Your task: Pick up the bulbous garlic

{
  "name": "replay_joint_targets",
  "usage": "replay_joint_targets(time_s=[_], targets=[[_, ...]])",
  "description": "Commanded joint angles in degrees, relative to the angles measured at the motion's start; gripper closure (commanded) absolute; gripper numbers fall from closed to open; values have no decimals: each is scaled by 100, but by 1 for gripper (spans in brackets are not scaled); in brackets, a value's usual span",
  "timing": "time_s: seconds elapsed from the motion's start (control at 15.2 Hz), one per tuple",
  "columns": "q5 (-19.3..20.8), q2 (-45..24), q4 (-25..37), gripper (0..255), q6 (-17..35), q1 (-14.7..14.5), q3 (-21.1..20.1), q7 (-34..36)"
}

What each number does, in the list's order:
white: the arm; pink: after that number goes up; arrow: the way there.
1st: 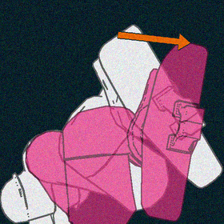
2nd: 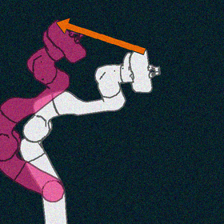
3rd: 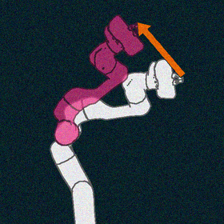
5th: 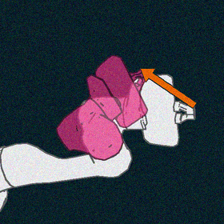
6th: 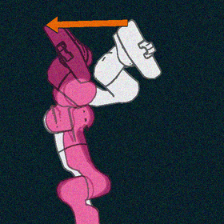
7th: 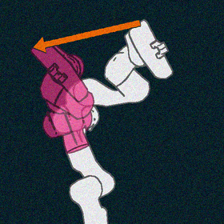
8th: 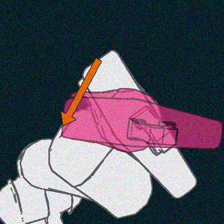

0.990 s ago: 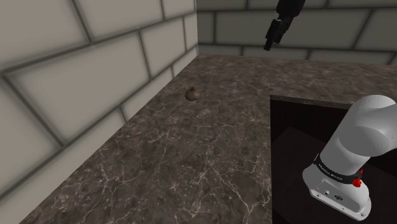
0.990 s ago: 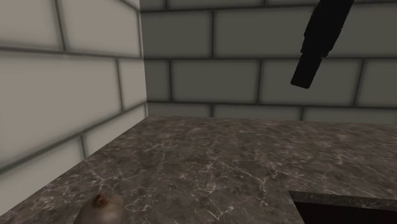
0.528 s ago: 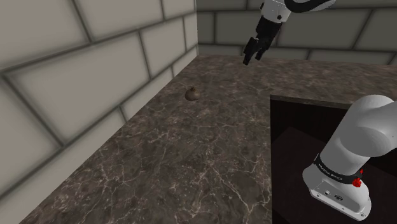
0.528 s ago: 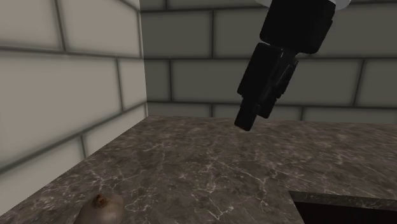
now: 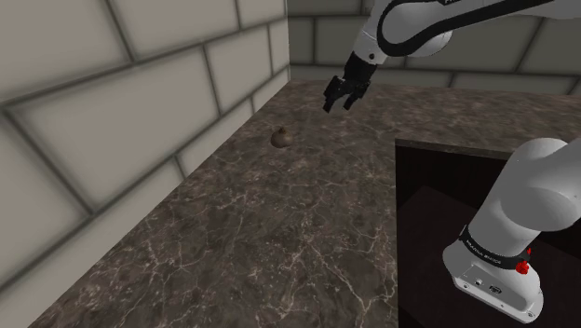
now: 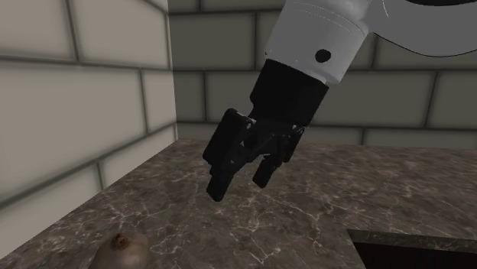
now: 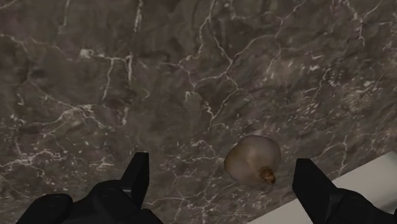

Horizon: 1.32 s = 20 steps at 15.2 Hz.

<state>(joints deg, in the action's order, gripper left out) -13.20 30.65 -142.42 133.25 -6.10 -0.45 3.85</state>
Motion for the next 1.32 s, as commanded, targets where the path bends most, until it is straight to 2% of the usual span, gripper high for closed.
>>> replay_joint_targets(time_s=[0.0,0.33,0.66,1.25], targets=[[-289,-362,-14,0,525,-123,-27,81],[-1126,-1348,226,0,1621,-506,-13,66],[-2306,-2415,789,0,2484,-950,61,-313],[-3299,-2922,767,0,2990,-1121,66,-1175]])
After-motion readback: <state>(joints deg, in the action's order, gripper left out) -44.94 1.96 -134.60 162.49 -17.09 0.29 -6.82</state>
